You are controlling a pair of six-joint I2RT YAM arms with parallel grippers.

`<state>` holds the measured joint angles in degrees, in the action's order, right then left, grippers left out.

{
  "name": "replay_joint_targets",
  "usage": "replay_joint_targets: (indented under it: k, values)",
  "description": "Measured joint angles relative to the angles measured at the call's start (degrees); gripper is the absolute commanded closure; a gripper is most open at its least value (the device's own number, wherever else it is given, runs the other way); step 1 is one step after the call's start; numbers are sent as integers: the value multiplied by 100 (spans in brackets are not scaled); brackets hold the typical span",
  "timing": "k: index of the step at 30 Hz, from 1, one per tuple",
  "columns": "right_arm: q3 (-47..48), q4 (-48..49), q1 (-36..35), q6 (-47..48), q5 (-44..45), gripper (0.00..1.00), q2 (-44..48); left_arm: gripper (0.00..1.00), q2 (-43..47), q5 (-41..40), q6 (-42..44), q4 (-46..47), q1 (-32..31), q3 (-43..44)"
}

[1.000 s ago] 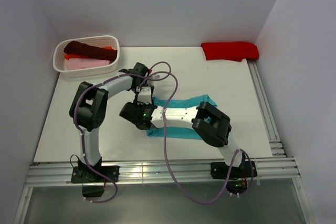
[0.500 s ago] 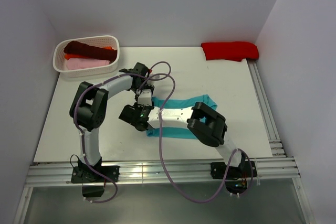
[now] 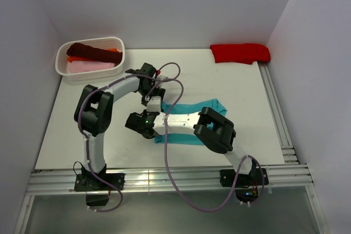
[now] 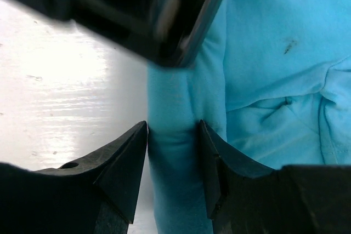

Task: Roll the t-shirts
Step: Roll the tshirt

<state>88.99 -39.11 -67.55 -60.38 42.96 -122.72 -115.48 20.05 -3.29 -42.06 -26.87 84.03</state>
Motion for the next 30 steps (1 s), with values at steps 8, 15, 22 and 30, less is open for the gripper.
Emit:
replay_joint_targets:
  k: [8, 15, 22, 30]
  values:
    - [-463, 367, 11, -11, -37, 65, 236, 38, -42, 184, 122, -225, 157, 717]
    - [-2645, 2634, 369, -17, -1139, 66, 1690, 37, -17, 754, 442, -378, 573, 837]
    - [-4511, 5337, 994, -400, -2588, 66, 2507, 36, 229, 1298, 745, -404, 776, 310]
    - [-5335, 7932, 1346, -1141, -3770, 66, 2107, 36, 254, 1805, 866, -199, 872, -452]
